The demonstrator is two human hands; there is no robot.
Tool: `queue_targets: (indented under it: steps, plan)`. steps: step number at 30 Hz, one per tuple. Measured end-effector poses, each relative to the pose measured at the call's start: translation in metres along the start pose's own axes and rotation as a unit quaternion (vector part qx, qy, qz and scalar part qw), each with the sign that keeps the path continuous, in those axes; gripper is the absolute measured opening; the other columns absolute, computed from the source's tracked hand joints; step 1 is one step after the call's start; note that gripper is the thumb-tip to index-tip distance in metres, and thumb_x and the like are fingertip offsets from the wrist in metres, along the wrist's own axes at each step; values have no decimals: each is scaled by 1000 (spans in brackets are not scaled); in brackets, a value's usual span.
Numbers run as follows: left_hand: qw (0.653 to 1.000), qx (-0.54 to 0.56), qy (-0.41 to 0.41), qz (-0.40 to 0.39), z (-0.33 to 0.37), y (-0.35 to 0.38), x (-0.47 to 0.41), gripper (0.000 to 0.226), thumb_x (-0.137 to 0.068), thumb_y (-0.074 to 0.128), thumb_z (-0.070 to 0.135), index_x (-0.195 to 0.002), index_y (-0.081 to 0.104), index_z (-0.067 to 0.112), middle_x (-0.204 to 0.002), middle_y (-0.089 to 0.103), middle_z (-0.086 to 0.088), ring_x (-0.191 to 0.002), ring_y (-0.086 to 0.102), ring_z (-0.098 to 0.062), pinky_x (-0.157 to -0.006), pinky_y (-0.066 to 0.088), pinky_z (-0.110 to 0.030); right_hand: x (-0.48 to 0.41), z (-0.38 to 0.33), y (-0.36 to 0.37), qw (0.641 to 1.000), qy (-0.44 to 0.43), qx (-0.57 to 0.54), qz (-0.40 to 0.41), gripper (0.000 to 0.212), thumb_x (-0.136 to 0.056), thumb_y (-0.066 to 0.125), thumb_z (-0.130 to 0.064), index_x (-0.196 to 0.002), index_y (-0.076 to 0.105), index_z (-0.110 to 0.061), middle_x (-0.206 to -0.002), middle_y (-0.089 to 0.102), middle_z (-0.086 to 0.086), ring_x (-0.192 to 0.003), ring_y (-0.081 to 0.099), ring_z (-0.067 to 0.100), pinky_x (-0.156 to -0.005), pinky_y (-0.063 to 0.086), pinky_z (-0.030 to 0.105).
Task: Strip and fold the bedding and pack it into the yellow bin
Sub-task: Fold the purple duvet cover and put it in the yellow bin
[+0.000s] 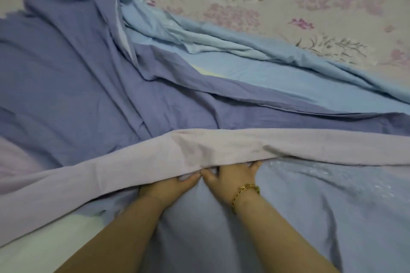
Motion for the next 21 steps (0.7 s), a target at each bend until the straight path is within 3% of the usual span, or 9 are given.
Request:
queue_targets:
  steps: [2,3,5,7,9,15,21]
  plan:
    - [988,-134,42,60,8,-12,6,141,-30,-14,95,-147,19,24,-154,18,5,-141,19,-18,-113,7,-28,-22,-12,-26,996,-18,-89,-8,69,-74,36,-65,-129,50,-25,-138,50,3,-127,44,23,-104,28,36]
    - [969,-212,73,105,14,-20,6,124,-49,-5,91,-145,28,21,-150,32,-3,-136,26,-21,-110,14,-33,-36,-18,-49,992,-40,-115,22,63,-81,46,-60,-131,48,-22,-138,50,4,-126,45,23,-101,33,34]
    - [958,-237,80,143,14,-25,7,94,-71,13,78,-136,46,19,-138,49,-13,-127,41,-26,-99,19,-38,-57,-34,-67,996,-74,-36,19,69,-86,50,-51,-145,24,-27,-152,26,-3,-139,24,21,-113,19,43]
    - [960,-240,73,125,9,-22,6,88,-69,20,73,-136,46,24,-139,48,-11,-125,49,-29,-96,16,-39,-68,-33,-43,995,-73,54,-43,78,-87,47,-53,-147,1,-34,-157,-2,-8,-145,-1,22,-114,0,55]
    - [954,-243,92,149,10,-21,7,83,-66,27,71,-129,53,24,-127,60,-9,-112,60,-27,-89,22,-38,-71,-18,-16,992,-47,77,-86,77,-88,41,-58,-145,-7,-40,-156,-15,-6,-144,-10,24,-110,-4,60]
    - [936,-230,124,235,4,-18,-6,75,-67,31,69,-128,41,26,-120,64,-6,-110,40,-19,-84,26,-39,-91,-10,8,992,-30,88,-82,73,-86,29,-68,-143,-12,-45,-155,-15,-5,-143,-12,24,-109,-3,60]
    - [945,-207,128,217,4,-15,-7,76,-68,28,70,-132,40,29,-125,62,-4,-115,40,-18,-88,25,-38,-80,-14,2,990,-12,108,-85,68,-91,33,-58,-144,-7,-44,-156,-13,-4,-144,-11,24,-110,-2,61]
Point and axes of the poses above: each hand's wrist, its own x-axis away from the middle knuckle, its own y-axis out of the palm, z = x × y, the point moved 9 cm from there along -x, towards the middle knuckle
